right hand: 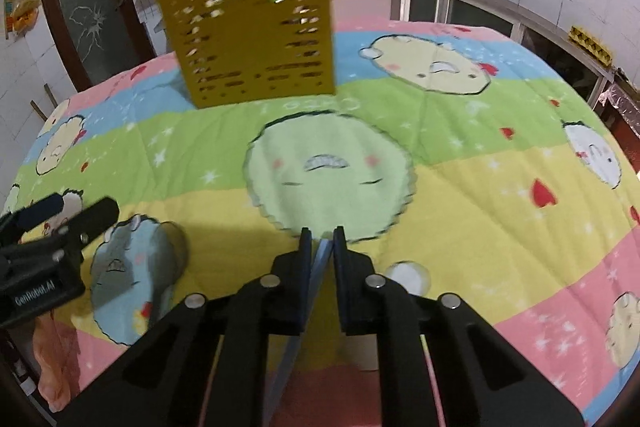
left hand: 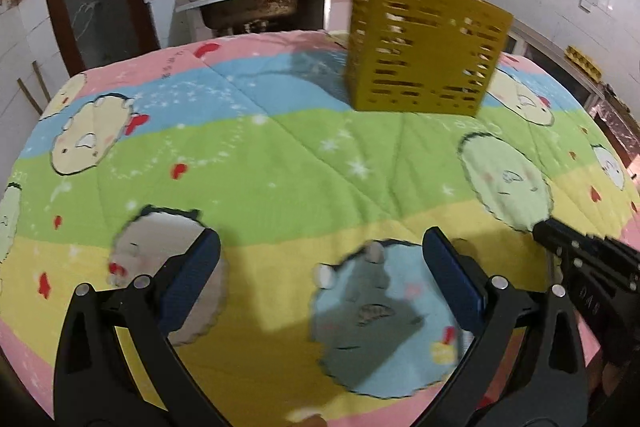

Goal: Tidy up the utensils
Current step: 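Grasp the translucent green spoon with the left tool while the right tool grasps a blue-handled utensil, then carry the spoon to the yellow holder with the left tool while the right tool carries its utensil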

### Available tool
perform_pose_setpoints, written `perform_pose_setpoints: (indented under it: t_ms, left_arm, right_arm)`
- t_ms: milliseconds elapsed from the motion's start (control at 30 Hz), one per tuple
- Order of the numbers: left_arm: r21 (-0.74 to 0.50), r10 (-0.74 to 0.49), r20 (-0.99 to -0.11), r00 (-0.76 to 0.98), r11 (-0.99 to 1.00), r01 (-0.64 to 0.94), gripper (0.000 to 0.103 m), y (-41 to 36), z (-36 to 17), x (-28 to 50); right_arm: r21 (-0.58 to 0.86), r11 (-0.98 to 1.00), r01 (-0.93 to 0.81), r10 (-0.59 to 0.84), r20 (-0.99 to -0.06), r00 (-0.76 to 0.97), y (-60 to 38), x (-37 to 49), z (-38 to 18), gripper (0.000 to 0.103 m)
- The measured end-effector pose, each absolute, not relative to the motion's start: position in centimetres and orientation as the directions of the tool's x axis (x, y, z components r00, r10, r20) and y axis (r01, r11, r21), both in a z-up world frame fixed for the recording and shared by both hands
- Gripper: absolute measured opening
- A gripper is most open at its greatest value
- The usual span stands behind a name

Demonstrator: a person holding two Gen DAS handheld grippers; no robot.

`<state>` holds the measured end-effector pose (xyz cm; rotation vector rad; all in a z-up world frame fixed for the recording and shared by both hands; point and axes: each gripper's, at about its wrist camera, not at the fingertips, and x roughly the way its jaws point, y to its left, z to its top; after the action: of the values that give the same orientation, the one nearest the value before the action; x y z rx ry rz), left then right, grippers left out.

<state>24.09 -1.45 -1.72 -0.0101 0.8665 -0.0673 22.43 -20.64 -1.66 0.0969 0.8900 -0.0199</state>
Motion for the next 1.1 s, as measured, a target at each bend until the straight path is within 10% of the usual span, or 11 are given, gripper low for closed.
perform_pose_setpoints:
  t_ms: [300, 700, 1100]
  left_arm:
    - [-0.044, -0.122, -0.794, 0.595, 0.989, 0.145, 0.096, -6.7, -2.7, 23.2]
    - [-0.041, -0.126, -0.829, 0.544, 0.985, 0.166, 0.036, -7.9, -3.6, 24.4]
    - [-0.043, -0.151, -0.764, 0.627, 0.982, 0.184, 0.035, -7.4, -0.5, 23.9]
  right_arm:
    - [0.088, 0.991, 0.103, 0.004, -0.779, 0.627, -25.8, 22.5, -1.4, 0.011]
    - [0.107, 0.992, 0.069, 0.036, -0.76, 0.649, -24.6, 22.6, -1.5, 0.009]
    - [0.128, 0.991, 0.044, 0.05, -0.651, 0.757, -24.2, 21.3, 2.3, 0.008]
